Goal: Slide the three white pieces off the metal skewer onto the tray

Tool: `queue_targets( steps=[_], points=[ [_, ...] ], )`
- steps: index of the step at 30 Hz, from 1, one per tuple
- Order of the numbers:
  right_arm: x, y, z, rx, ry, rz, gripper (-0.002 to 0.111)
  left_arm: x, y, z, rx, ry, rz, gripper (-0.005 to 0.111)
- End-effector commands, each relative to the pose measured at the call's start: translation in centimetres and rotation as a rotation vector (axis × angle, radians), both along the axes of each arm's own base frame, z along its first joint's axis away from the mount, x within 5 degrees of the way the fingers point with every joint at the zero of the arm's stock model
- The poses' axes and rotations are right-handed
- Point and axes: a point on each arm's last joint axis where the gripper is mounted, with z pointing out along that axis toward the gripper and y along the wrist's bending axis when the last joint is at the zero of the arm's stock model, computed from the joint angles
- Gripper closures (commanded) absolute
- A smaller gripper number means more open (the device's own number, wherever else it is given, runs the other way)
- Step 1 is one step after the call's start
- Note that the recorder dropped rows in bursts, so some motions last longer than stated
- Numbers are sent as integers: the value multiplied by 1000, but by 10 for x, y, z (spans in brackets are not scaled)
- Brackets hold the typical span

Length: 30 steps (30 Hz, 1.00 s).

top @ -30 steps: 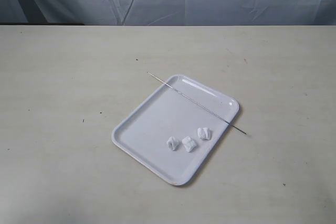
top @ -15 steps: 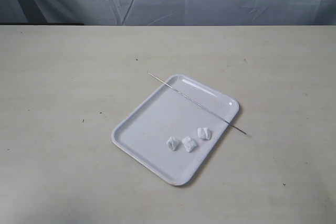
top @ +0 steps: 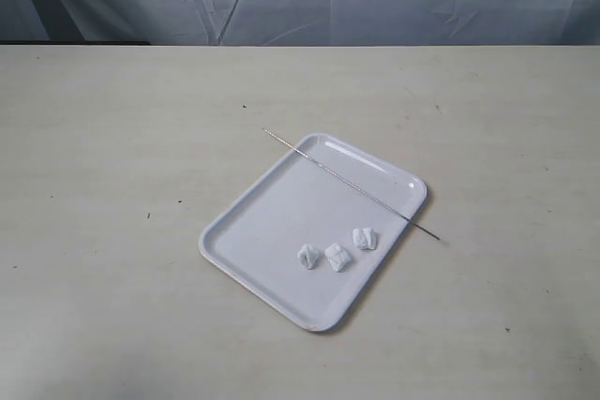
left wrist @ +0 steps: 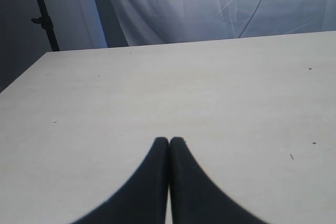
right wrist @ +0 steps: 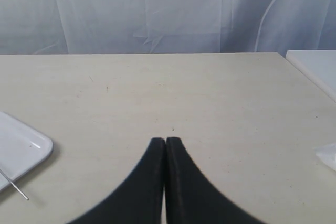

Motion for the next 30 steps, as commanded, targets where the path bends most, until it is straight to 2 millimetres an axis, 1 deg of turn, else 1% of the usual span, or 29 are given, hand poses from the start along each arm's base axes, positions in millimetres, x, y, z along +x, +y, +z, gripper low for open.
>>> queue_targets(
  steps=[1,4,30],
  points=[
    [0,0,1,-9,-15,-4,109,0,0,-1,7,-3,-3,107],
    [0,0,1,-9,-15,-4,109,0,-1,0,-51,-21,-7,107],
    [0,0,1,-5,-20,-4,109,0,-1,1,-45,-25,-6,107]
  ],
)
